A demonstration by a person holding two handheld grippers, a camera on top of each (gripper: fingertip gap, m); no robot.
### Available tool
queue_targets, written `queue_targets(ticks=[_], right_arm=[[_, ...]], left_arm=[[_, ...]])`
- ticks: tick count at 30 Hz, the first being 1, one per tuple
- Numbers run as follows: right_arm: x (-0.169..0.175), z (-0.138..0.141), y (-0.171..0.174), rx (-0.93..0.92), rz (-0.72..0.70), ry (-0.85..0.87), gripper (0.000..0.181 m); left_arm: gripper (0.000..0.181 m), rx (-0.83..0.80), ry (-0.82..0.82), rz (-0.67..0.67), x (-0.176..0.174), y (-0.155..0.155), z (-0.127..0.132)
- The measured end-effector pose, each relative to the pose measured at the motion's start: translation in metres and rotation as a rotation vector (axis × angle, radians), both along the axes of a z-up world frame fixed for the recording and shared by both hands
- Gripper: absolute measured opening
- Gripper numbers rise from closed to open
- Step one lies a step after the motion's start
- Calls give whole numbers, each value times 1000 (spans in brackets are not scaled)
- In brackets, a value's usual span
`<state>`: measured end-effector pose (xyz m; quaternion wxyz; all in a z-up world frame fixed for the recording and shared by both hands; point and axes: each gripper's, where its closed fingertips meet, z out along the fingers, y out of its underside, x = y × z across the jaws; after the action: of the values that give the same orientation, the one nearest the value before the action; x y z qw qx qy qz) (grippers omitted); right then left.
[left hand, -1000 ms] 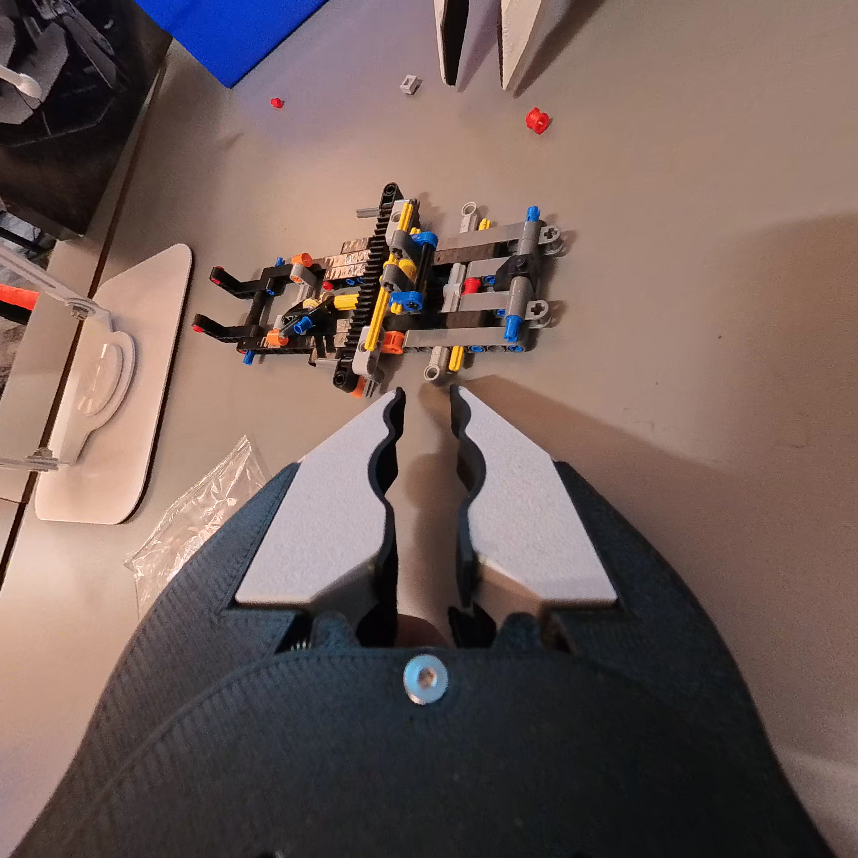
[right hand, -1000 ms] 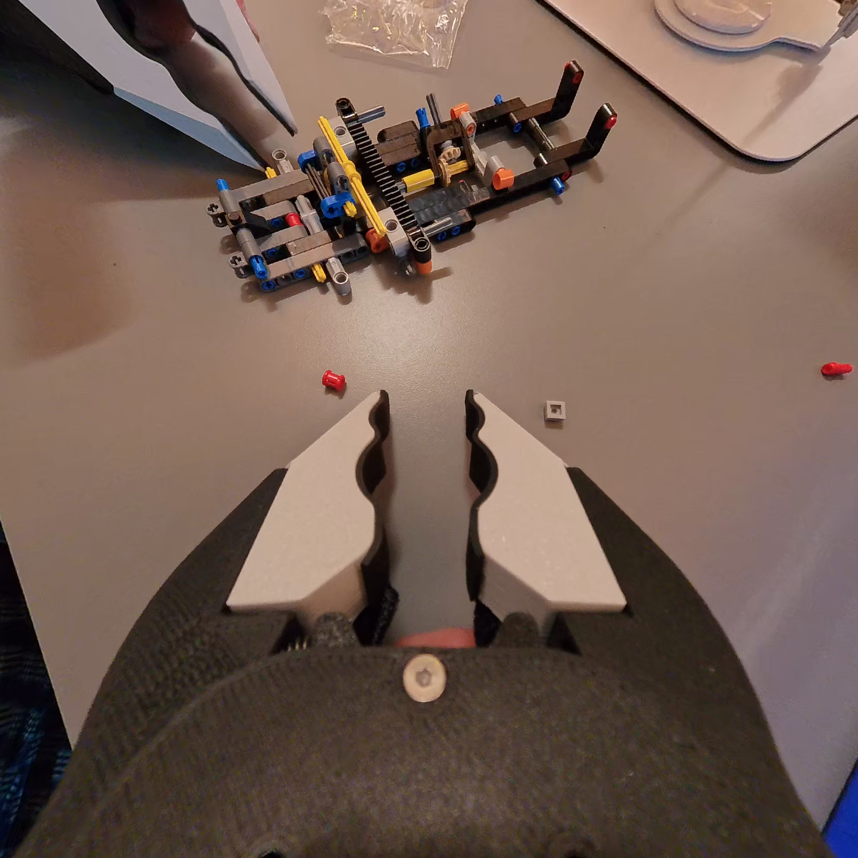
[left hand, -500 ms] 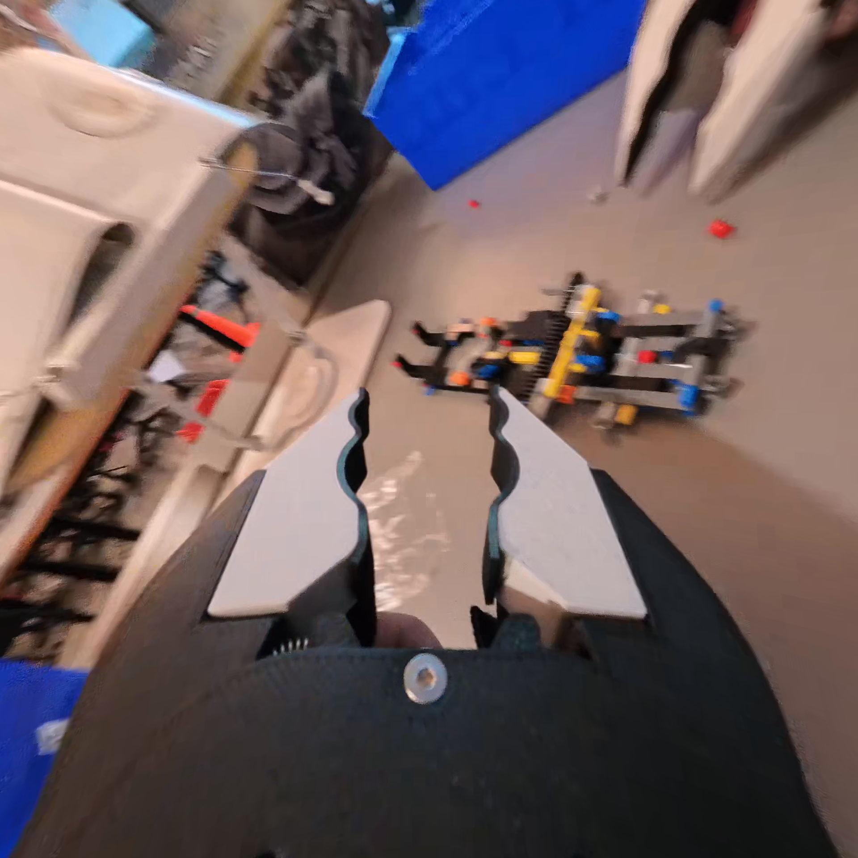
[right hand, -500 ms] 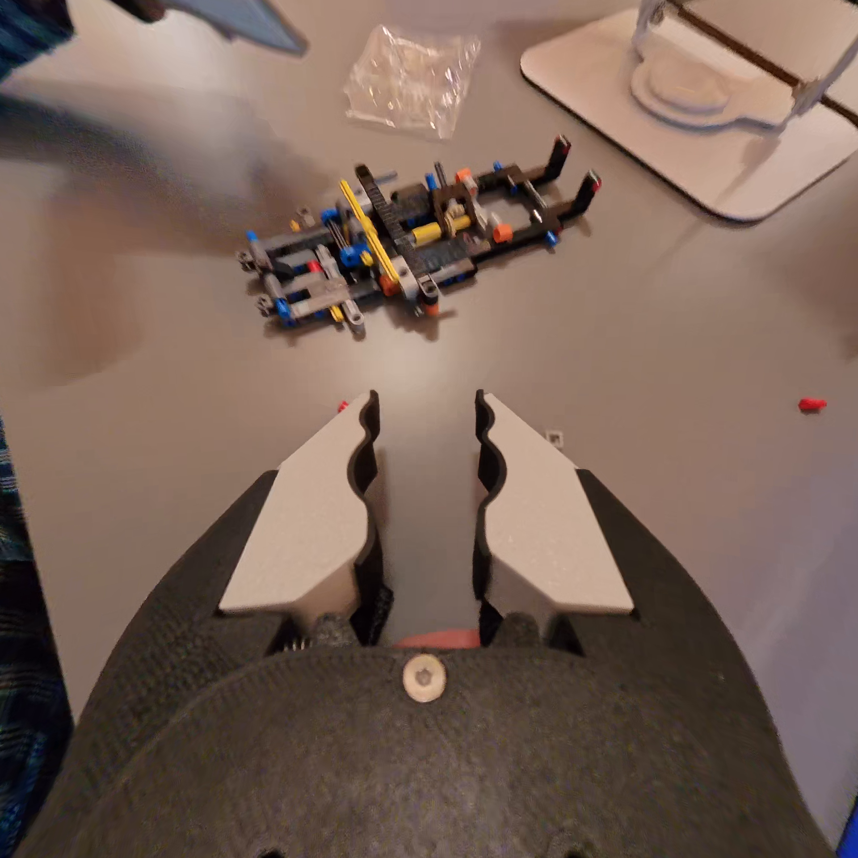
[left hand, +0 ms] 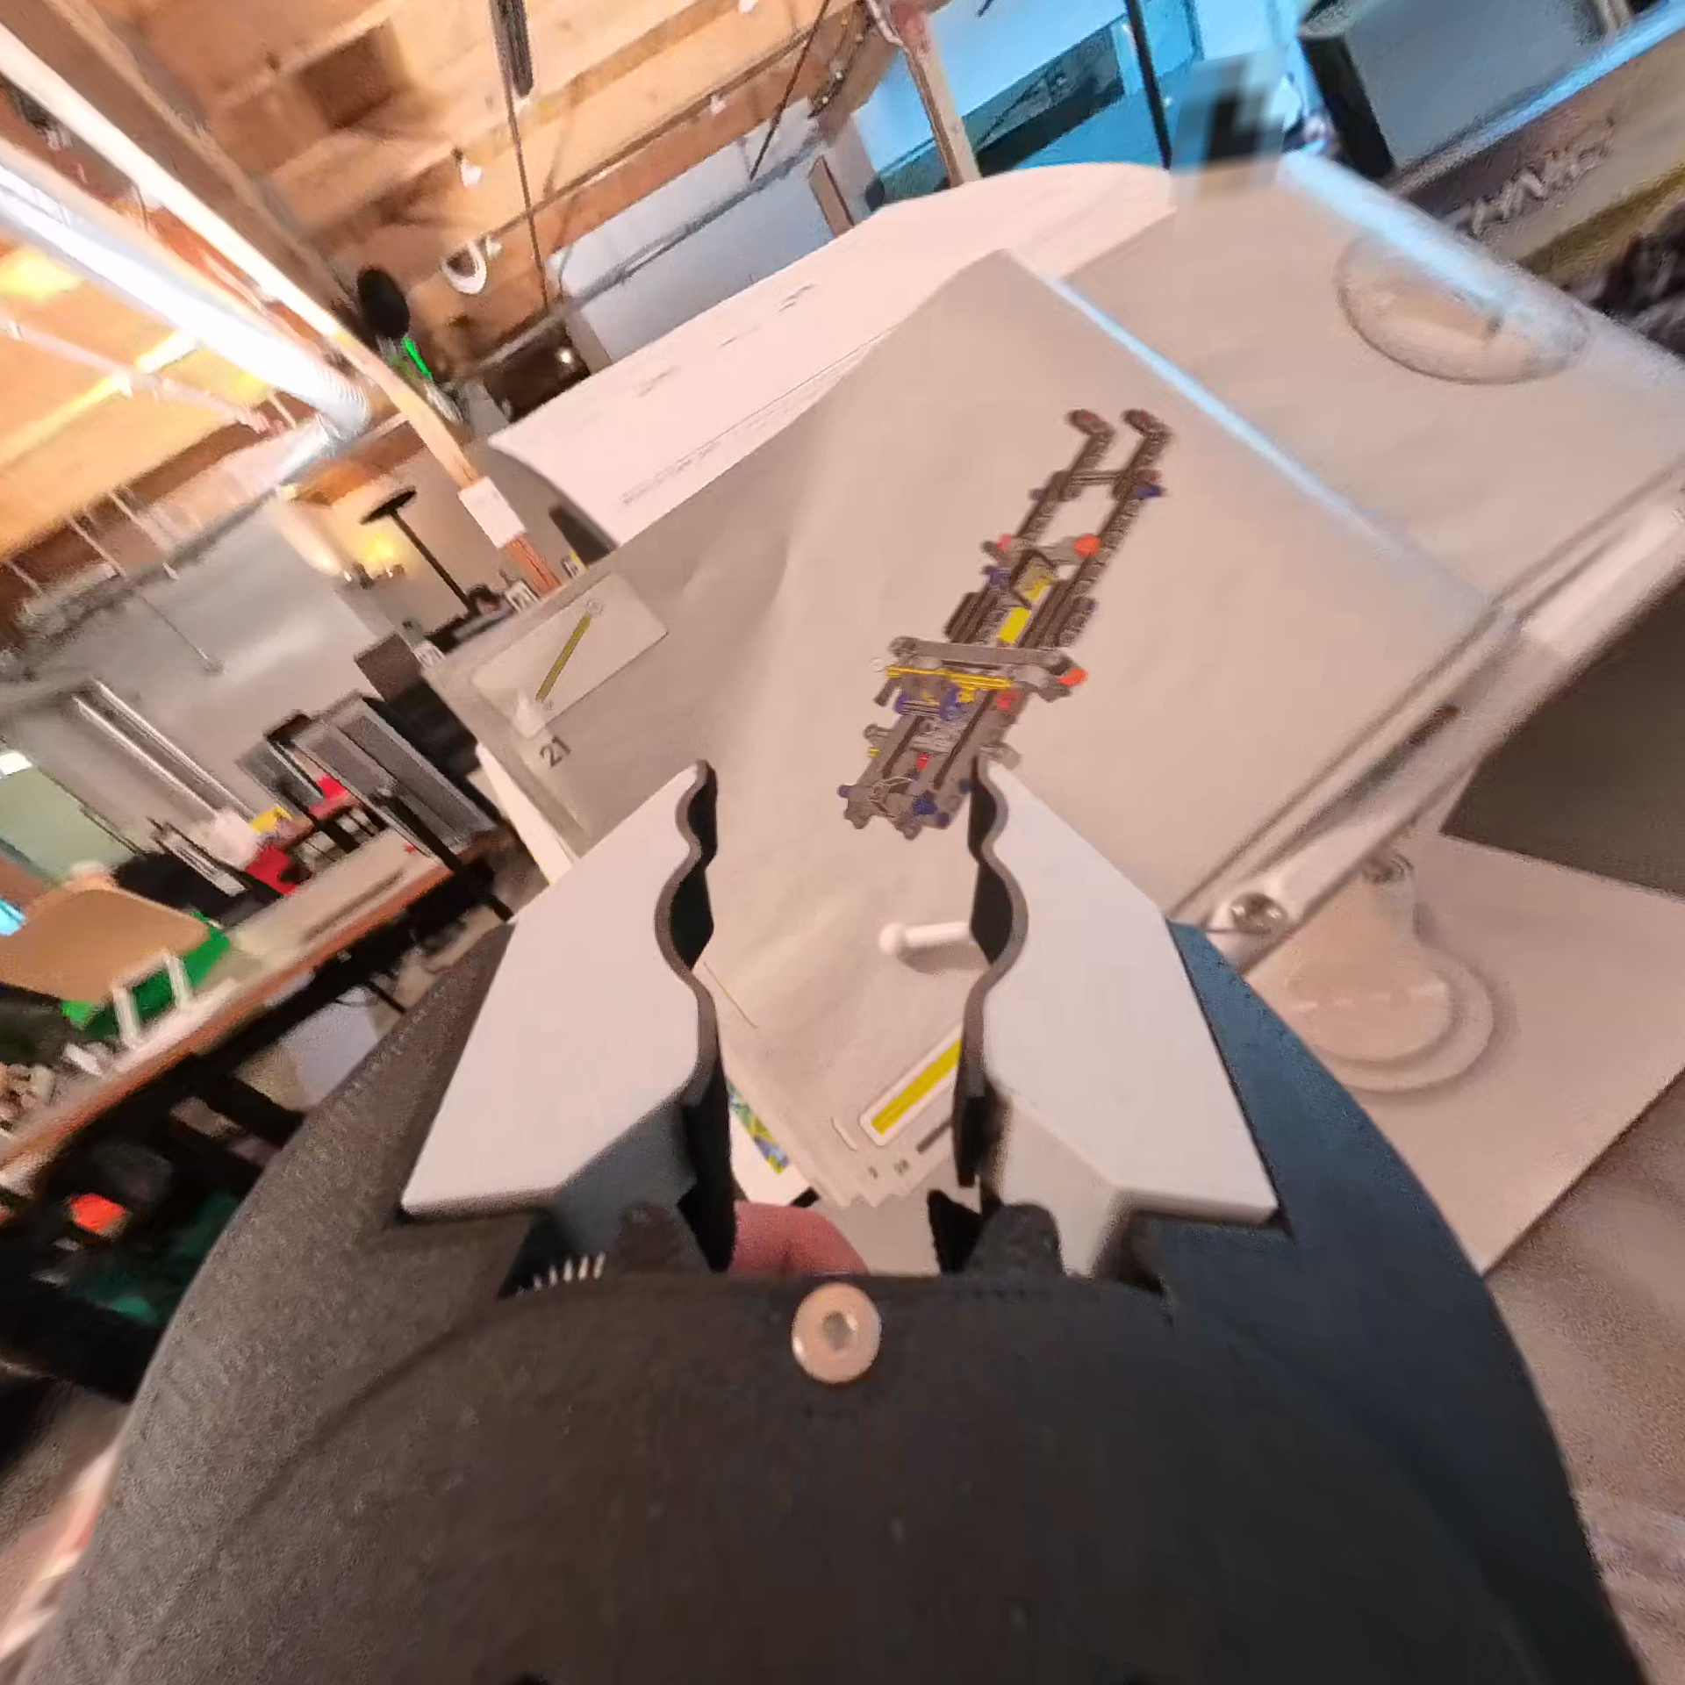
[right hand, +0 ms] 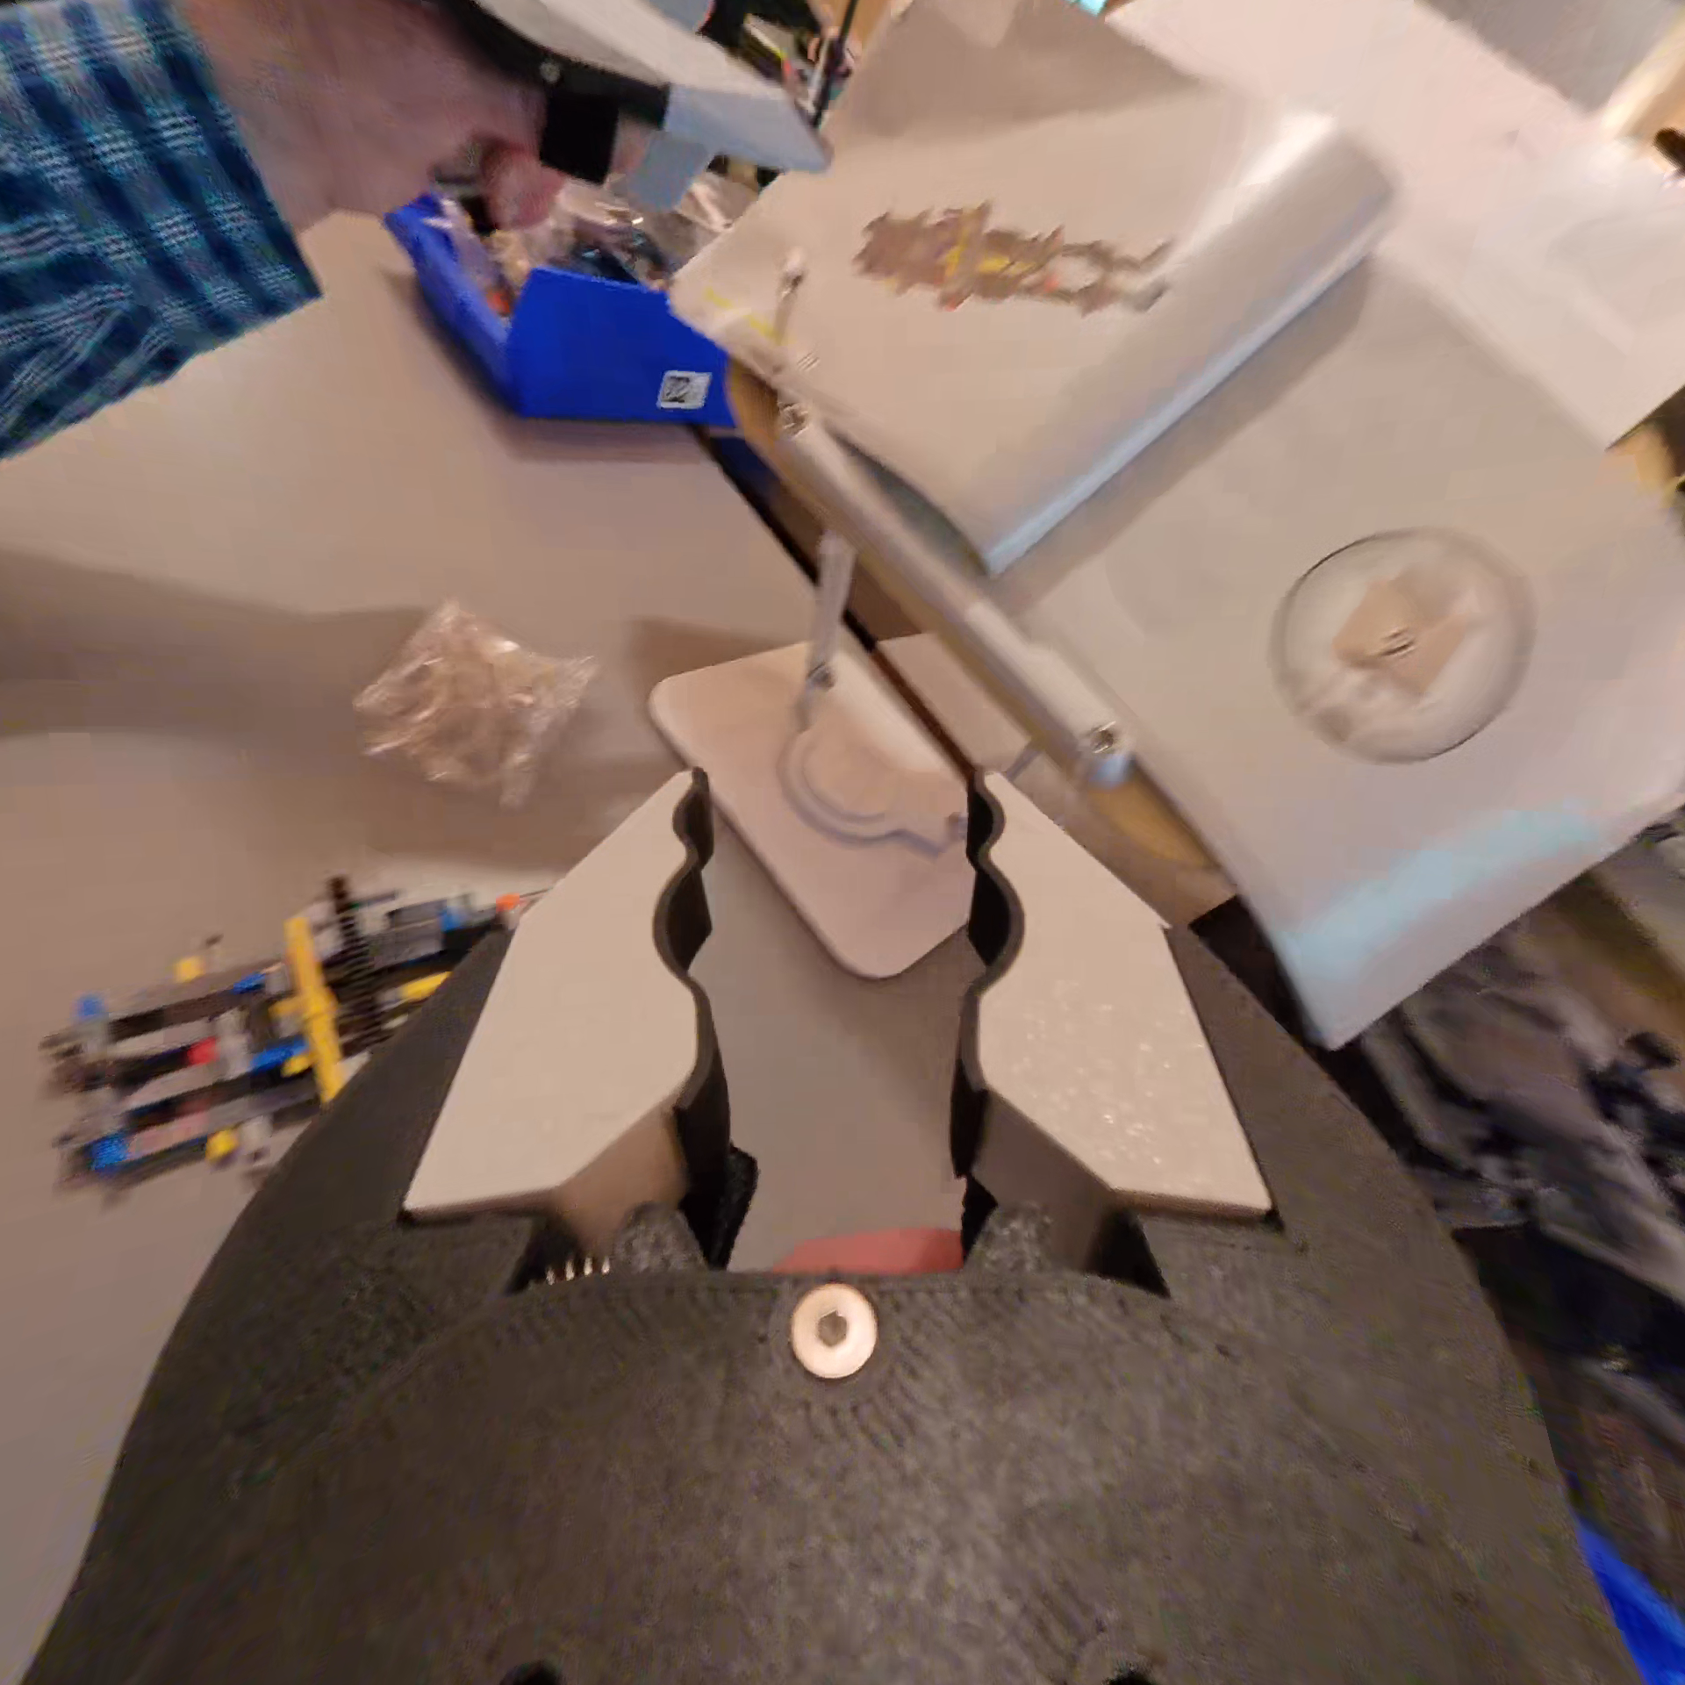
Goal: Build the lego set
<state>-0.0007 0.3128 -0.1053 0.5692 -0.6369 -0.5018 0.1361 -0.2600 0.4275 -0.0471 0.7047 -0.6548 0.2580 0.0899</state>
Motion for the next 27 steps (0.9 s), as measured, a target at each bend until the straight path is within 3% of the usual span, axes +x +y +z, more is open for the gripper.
queue_targets(ticks=[1, 3, 8, 15, 21, 27], right_arm=[[-1, 9, 14, 12, -12, -14, 58], [-4, 27, 43, 52, -33, -50, 62], [-11, 54, 111, 113, -75, -110, 74], [0, 58, 204, 88, -188, -147, 90], [18, 64, 250, 33, -229, -63, 94], [21, 62, 264, -23, -192, -50, 96]], left_arm=[[53, -6, -50, -4, -3, 6, 1], [54, -34, -81, -29, 1, 16, 0], [55, -99, 51, -5, 5, 26, -20], [49, -139, 68, -3, 7, 36, -39], [51, -175, 64, -29, 10, 33, -43], [57, -210, 99, -61, 15, 28, -49]])
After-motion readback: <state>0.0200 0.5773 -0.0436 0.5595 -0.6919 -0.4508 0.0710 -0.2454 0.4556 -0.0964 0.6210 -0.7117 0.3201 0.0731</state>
